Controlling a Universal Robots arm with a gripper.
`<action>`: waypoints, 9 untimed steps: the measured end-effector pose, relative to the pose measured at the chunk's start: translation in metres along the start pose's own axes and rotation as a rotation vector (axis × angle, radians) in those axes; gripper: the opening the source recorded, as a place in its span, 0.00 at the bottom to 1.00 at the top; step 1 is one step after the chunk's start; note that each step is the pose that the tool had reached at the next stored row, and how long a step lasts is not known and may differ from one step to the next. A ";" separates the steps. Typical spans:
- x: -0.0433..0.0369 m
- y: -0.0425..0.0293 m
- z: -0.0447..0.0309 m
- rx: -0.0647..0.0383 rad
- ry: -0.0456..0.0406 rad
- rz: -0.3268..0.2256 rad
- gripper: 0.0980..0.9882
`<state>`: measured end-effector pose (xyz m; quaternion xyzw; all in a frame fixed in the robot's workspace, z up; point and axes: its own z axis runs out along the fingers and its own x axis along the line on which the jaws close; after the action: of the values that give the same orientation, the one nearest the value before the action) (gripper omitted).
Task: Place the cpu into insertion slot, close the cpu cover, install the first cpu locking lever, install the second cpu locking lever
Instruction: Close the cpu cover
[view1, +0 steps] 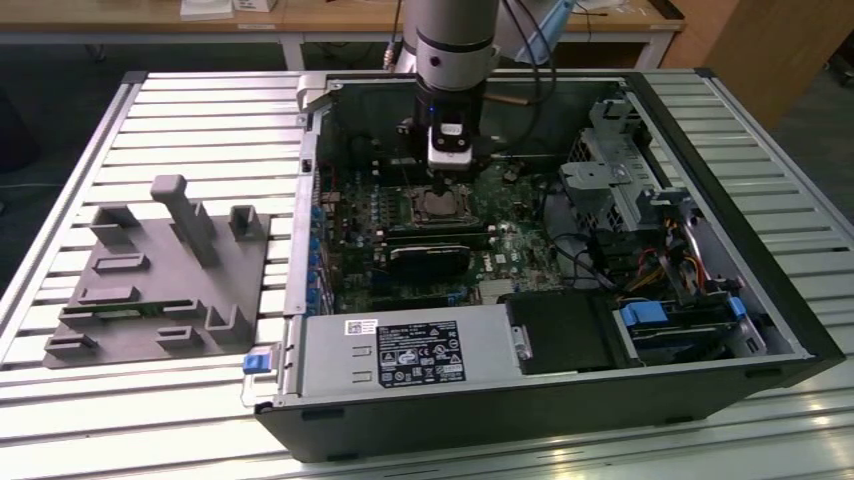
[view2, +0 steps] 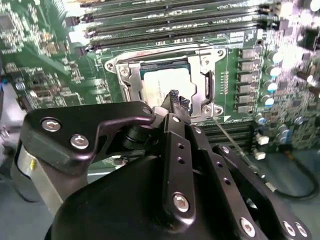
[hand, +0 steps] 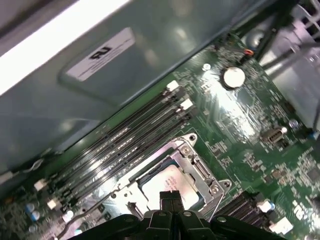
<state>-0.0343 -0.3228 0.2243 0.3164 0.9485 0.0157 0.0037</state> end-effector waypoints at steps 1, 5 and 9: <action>0.0000 0.0000 0.0000 0.000 0.0006 -0.018 0.01; 0.0000 0.0000 0.0002 0.000 0.0029 -0.090 0.01; 0.0000 0.0000 0.0003 0.001 0.0052 -0.163 0.01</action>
<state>-0.0343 -0.3229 0.2239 0.2379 0.9711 0.0159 0.0024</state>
